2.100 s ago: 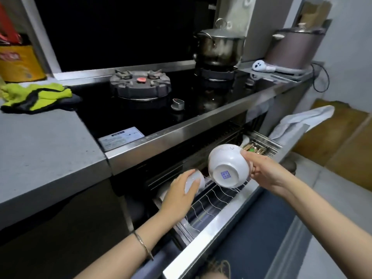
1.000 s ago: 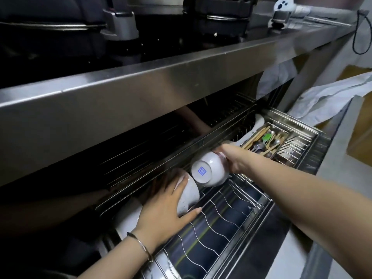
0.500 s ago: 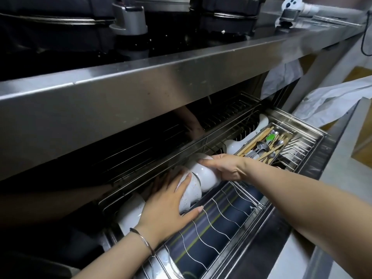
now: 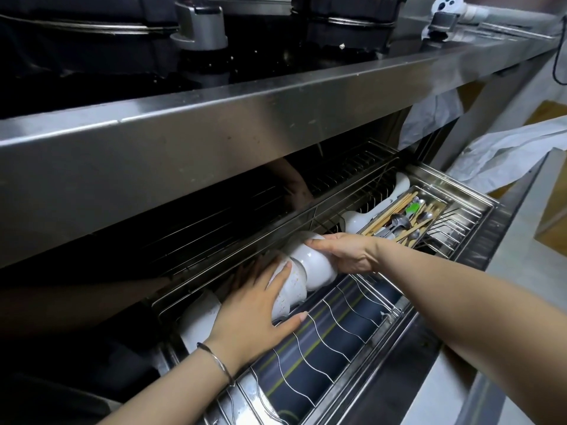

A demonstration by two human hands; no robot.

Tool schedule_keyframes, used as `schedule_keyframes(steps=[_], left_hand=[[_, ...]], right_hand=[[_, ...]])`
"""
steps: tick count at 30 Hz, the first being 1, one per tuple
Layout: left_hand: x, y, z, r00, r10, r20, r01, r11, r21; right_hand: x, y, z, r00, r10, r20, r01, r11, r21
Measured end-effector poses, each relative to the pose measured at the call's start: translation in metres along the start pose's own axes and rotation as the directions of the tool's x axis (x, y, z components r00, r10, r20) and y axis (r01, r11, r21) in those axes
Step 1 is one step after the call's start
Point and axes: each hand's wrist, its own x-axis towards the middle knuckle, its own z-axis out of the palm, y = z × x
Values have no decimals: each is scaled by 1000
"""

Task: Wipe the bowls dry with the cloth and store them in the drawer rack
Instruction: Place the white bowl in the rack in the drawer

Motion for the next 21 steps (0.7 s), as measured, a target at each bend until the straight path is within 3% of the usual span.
schedule_keyframes(steps=[6,11,21], left_hand=[[-5,-2,1,997,23,-70,-18,998,66],[-8,-2,2,995,49,-86,-40,993,111],[-9,1,1,998,26,-56,-17,988,156]], right_hand=[[-2,-3,3,999,21,35,-21,1000,-8],[-4,-9,2,1000,-6,8,6,997,82],[1,3,12,999,-26,47,31,995,-91]])
